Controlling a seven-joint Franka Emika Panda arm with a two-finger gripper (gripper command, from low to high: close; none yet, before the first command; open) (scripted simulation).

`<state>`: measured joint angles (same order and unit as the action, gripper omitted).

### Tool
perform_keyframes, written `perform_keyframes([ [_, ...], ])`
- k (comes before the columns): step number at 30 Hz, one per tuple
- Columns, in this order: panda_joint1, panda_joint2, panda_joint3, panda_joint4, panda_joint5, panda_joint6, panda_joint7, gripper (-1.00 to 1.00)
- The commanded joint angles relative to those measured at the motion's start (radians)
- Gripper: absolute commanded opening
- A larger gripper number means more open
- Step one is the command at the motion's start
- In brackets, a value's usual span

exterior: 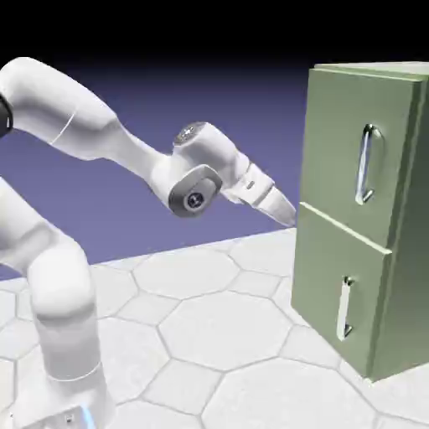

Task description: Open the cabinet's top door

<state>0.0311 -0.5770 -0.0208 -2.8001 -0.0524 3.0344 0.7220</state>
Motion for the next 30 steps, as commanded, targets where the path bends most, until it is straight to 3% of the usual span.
perform_keyframes([
  [1,0.016,-0.006,-0.017,0.008,-0.044,-0.002,-0.016,1.0],
  [30,0.475,-0.174,-0.519,0.246,-1.305,-0.064,-0.474,1.0],
])
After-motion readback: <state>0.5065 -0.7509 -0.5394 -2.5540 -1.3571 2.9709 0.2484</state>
